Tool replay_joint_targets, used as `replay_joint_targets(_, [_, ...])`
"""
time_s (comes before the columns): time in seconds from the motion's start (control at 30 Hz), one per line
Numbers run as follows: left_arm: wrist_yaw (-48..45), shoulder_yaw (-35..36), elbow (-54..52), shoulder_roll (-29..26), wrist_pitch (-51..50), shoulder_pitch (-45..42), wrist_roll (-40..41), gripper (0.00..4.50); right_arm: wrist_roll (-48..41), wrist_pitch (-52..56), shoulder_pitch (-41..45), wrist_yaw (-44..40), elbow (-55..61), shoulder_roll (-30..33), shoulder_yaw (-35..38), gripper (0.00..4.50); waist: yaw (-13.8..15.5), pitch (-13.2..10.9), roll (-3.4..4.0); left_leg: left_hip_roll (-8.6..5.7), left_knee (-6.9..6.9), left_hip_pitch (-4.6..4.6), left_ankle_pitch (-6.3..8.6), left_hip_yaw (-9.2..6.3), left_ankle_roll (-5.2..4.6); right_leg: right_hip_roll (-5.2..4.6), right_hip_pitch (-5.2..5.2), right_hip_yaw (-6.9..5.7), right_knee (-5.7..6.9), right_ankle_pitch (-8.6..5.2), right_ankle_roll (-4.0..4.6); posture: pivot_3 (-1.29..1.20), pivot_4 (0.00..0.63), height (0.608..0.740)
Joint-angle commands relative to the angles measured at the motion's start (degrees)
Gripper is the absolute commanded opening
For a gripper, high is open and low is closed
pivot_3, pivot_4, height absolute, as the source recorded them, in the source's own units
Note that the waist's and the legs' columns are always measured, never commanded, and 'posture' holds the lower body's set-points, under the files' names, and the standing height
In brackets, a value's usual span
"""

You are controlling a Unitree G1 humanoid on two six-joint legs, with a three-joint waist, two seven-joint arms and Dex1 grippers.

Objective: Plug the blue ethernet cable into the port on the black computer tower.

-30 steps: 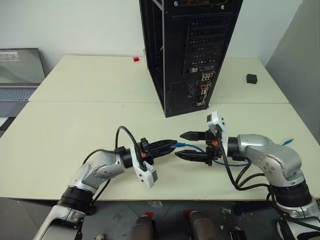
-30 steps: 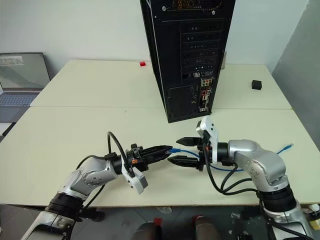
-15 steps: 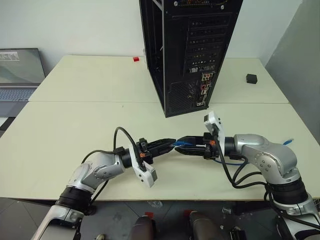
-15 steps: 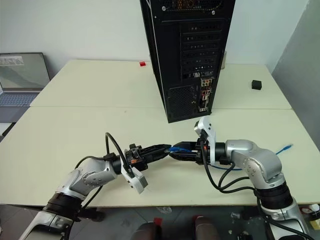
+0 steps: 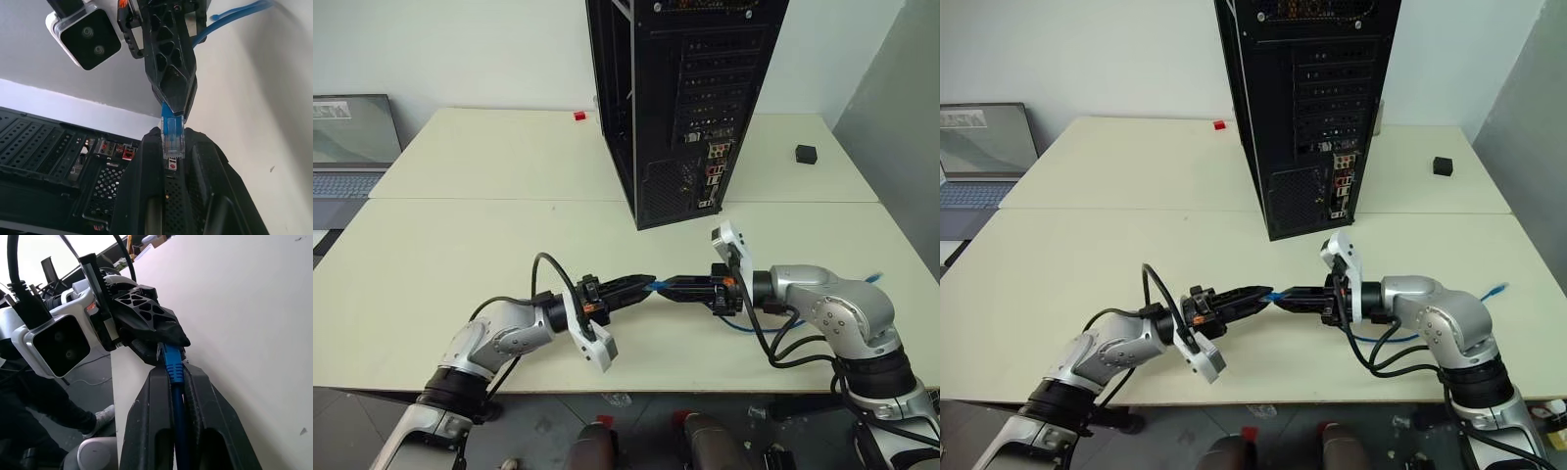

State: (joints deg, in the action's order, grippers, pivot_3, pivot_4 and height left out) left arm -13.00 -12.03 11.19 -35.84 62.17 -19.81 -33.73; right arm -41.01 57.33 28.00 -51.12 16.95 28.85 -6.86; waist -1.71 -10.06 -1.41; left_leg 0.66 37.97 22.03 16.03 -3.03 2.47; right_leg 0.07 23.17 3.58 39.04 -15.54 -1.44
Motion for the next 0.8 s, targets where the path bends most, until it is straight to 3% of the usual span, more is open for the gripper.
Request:
replay_joint_targets(0.03, [-0.02,-0.68,-0.73,-0.79,1.18,0.18,2.53,0.63,-2.03,1.15,1.01,-0.65,1.12,0.87,0.88,0.01,0.0,0.0,0.0,0.0,0.0,0.0,0.0,0.0,0.0,0.0,0.0,0.0,0.0,0.0,0.0,0.0,0.15,0.74])
replay_joint_targets(0.07, [-0.14,-0.77,-0.58,-0.81,1.22,0.19,3.22,0.98,-2.12,1.23,1.01,-0.64,1.16,0.95,0.82,0.01,0.0,0.0,0.0,0.0,0.0,0.0,0.0,0.0,0.0,0.0,0.0,0.0,0.0,0.0,0.0,0.0,0.15,0.74])
replay_joint_targets(0.43, [-5.15,-2.32,0.46,-3.03,-1.41,0.44,11.37,3.13,-1.75,0.25,0.7,-0.18,1.52,1.86,1.52,0.01,-0.02,0.0,0.0,0.0,0.0,0.0,0.0,0.0,0.0,0.0,0.0,-0.01,0.0,0.0,0.0,0.0,0.15,0.74])
replay_joint_targets(0.53, [-9.25,-1.82,-0.41,-1.66,-12.17,2.12,19.79,3.74,0.65,-3.62,1.02,3.45,1.05,1.54,5.24,0.01,-0.08,0.0,0.0,0.0,0.0,0.0,0.0,0.0,0.0,0.0,0.0,0.0,0.02,0.0,0.0,0.0,0.15,0.74])
replay_joint_targets(0.63, [-14.18,-2.16,-7.2,2.47,-30.55,3.27,31.4,3.78,3.09,-7.06,4.22,11.44,1.42,-1.74,9.24,0.01,-0.11,0.0,0.01,-0.01,0.0,0.01,0.0,-0.01,0.0,0.0,0.0,-0.02,0.03,0.0,0.0,0.0,0.15,0.74])
replay_joint_targets(0.8, [-14.49,-0.4,-17.65,10.7,-58.4,1.48,44.11,3.78,14.51,-15.66,4.76,19.44,0.53,-2.74,5.68,0.01,-0.07,0.01,0.0,-0.01,0.03,0.12,0.0,-0.07,0.0,0.04,0.04,-0.14,0.02,0.0,-0.01,0.0,0.15,0.74])
